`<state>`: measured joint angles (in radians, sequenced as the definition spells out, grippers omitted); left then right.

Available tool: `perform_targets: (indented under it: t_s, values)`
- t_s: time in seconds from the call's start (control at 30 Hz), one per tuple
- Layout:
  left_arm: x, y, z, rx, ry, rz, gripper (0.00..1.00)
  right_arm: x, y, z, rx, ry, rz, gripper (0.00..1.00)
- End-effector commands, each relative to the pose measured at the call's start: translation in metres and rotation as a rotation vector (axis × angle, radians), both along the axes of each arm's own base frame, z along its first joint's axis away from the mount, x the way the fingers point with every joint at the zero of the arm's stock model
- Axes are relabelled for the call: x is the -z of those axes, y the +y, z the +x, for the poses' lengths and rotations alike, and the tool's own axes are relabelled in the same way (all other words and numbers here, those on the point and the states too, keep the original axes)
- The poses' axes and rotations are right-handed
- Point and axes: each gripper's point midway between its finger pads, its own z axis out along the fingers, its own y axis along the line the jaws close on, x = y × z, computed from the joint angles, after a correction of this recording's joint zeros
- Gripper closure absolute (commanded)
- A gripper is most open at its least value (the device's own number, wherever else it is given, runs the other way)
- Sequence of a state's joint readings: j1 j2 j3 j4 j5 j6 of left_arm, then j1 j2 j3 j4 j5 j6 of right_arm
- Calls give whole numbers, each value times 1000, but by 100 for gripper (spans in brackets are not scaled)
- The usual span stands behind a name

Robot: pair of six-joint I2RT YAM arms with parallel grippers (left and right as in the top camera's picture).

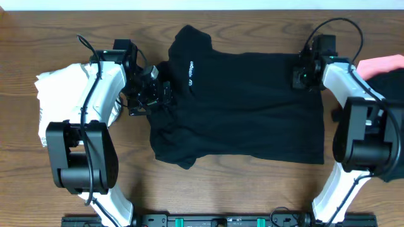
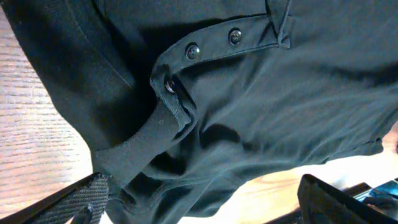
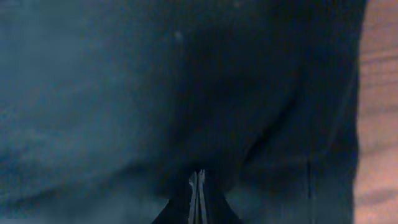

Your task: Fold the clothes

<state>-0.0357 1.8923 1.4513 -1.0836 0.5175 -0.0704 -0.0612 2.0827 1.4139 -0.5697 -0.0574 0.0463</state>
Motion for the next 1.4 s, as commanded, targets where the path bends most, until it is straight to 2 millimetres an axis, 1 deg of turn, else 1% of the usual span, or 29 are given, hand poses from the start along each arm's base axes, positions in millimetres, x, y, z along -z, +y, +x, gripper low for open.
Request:
perform_targets:
  t_s: [0.0,0.13,0.23,0.3,0.43,0.53,0.63,0.7,0.77,0.8,0.83,0.93,0.97,1.0,1.03,1.07,1.1,1.17,1.27,1.3,1.37]
  values:
    - [-5,-3,1,20,-22,-7,2,14,7,0,-31,16,5,96]
    - [-5,-3,1,20,-22,-7,2,34,5,2,-28,34,-2,95]
    - [-5,-3,1,20,-21,-7,2,49,4,6,-27,31,-4,92]
    - [-5,-3,1,20,-21,-7,2,57,4,12,-27,14,-5,89]
    - [-5,-3,1,20,-21,-7,2,69,2,27,-24,-41,-9,88]
    - [-5,-3,1,20,-21,-7,2,71,-3,40,-13,-96,-17,86]
    - [-5,-3,1,20,-21,-7,2,65,-13,52,35,-151,-12,85]
    - [-5,-3,1,20,-22,-7,2,62,-21,56,82,-168,1,85]
    - [-5,-3,2,20,-25,-7,2,61,-27,56,114,-168,10,85]
    - [-5,-3,2,20,-29,-7,2,62,-28,56,116,-165,21,82]
    - [-5,-3,3,20,-32,-7,2,62,-26,55,112,-161,33,76]
    - [-5,-3,5,21,-41,-8,2,64,-15,49,52,-135,77,48]
    - [-5,-3,6,21,-43,-8,2,64,-10,45,20,-121,98,31]
    - [-5,-3,6,21,-43,-8,2,65,-6,42,-1,-108,111,23]
    - [-5,-3,6,21,-43,-8,2,62,-3,40,-5,-101,128,15]
    - [-5,-3,5,21,-42,-8,2,58,2,38,-16,-98,159,4]
    - [-5,-3,5,21,-42,-8,2,52,5,38,-22,-102,177,1]
    - [-5,-3,5,21,-40,-8,2,36,6,39,-28,-120,203,1]
    - [-5,-3,5,21,-40,-8,2,1,1,43,-25,-172,204,1]
    - [-5,-3,5,21,-40,-8,2,-12,-2,43,-22,-190,197,1]
    - [-5,-3,5,21,-39,-8,2,-46,-7,40,-13,-226,181,1]
